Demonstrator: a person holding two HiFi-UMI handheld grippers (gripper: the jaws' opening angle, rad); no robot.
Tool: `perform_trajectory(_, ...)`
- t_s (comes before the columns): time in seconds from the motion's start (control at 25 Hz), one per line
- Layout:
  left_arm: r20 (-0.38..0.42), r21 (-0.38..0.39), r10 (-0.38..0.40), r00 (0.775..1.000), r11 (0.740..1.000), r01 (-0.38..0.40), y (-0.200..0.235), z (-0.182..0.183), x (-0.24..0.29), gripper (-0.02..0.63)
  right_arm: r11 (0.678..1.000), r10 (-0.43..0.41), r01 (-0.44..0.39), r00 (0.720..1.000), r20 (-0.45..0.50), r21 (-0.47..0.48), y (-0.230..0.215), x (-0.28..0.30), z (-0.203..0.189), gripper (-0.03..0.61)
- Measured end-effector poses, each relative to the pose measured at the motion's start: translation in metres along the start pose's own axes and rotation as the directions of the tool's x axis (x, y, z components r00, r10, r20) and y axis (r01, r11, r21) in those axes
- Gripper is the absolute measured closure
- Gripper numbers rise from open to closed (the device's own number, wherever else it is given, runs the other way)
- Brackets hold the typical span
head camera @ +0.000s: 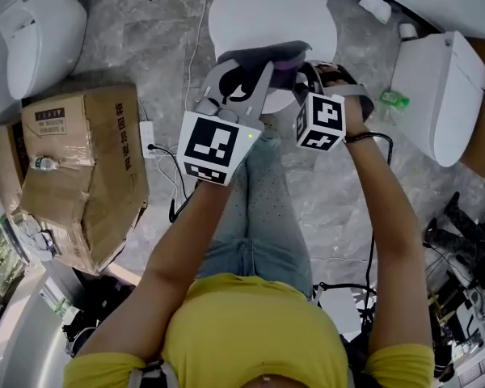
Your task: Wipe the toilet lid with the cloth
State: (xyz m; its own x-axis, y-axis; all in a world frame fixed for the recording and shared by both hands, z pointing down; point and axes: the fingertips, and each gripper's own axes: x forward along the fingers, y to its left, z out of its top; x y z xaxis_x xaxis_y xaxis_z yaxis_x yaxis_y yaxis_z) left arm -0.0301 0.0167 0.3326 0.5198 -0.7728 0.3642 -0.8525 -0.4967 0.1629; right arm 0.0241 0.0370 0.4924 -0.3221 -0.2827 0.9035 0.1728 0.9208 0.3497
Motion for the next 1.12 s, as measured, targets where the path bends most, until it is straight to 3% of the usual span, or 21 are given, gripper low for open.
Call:
perform_trajectory(0.36, 0.012, 0.005, 0.021, 1.000, 1.000, -0.021, 0.009, -0.023, 0.004, 0.595, 0.999, 0.034, -0.035, 0.998, -0.048, -0.030, 0.056, 0.029, -0.001, 0.416)
perform_trajectory(0.6, -0.008, -0.005, 0.032, 0.999, 0.999, -0.032, 0.018, -0.043, 0.009, 0.595, 0.987, 0.144, -0.142, 0.990, -0.015, 0.076, 0.071, 0.037, 0.000, 0.396)
perform_trajectory(0.72, -0.022, -0.012, 0.030, 0.999, 0.999, -0.031, 0.019, -0.051, 0.009, 0.595, 0.957, 0.245, -0.243, 0.969, 0.006, 0.156, 0.077, 0.038, 0.003, 0.393)
perform_trajectory(0.96, -0.025, -0.026, 0.015, 1.000, 1.000, -0.016, 0.018, -0.054, 0.014, 0.595, 0.898, 0.386, -0.376, 0.922, -0.001, 0.226, 0.086, 0.045, 0.002, 0.383)
perform_trajectory(1.12, -0.034, -0.034, 0.017, 0.999, 0.999, -0.018, 0.019, -0.058, 0.017, 0.595, 0.825, 0.453, -0.451, 0.888, 0.080, 0.341, 0.093, 0.052, 0.004, 0.382)
